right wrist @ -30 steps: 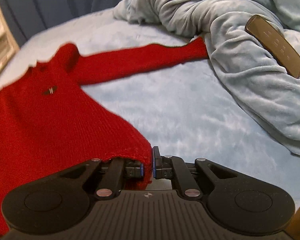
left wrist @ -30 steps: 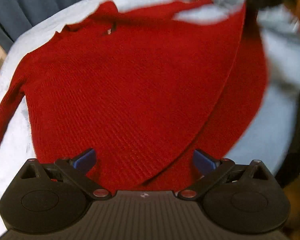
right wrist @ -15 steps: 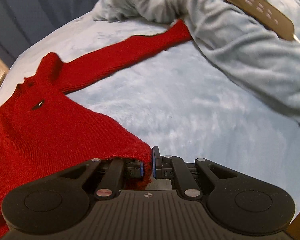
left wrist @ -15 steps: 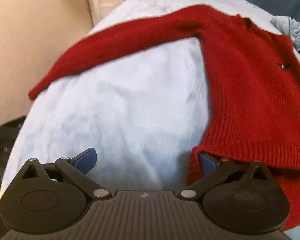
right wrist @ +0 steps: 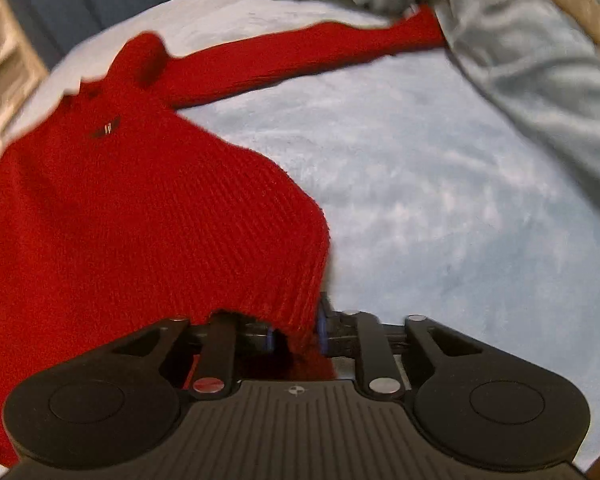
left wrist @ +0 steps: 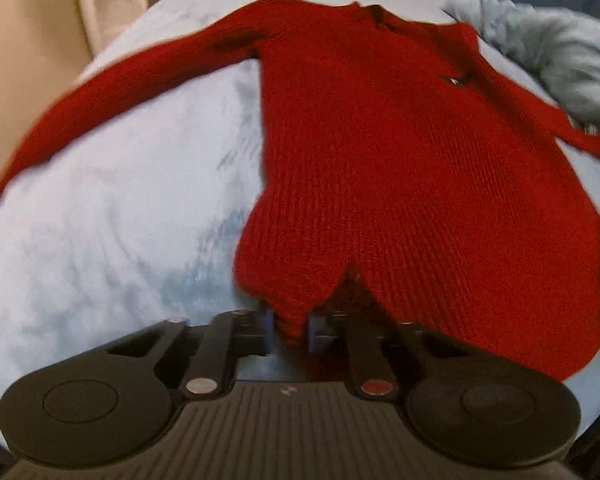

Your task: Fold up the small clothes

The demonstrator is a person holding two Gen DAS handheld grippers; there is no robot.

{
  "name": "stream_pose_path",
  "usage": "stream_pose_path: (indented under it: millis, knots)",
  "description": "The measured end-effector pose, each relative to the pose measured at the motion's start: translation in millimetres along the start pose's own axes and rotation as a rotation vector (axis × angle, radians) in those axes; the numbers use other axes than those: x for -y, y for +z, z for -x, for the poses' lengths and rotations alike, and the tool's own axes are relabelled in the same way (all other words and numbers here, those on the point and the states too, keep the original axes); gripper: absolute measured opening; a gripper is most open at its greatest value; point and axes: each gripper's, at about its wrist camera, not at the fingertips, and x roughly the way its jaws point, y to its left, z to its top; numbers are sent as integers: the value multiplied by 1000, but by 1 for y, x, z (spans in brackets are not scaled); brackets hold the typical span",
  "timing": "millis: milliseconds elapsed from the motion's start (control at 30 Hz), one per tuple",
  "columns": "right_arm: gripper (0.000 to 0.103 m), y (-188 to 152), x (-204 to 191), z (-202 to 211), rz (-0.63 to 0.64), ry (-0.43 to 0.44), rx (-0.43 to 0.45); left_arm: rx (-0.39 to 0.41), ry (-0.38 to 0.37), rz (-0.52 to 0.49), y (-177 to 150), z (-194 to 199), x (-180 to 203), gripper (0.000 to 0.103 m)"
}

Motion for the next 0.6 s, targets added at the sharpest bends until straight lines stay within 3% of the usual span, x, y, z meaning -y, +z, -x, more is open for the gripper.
stream_pose_path:
  millis: [133,267,333,433,600]
  knots:
    - [8,5,-4,26,53,-34,44,99,9,-61,20,56,-18,10]
    - [7,22,-4,111,137,28,159,235,103,-102,27,135,-49,3]
    - [7,18,-9,154,192,57,202,263,157,-108,16,154,-65,2]
    - [7,-10,-12,178,210,52,169,187,193,-103,-18,134,-83,3]
    - [7,-77,-12,110,217,-46,-89,-3,205,-136,-74,72,-75,3]
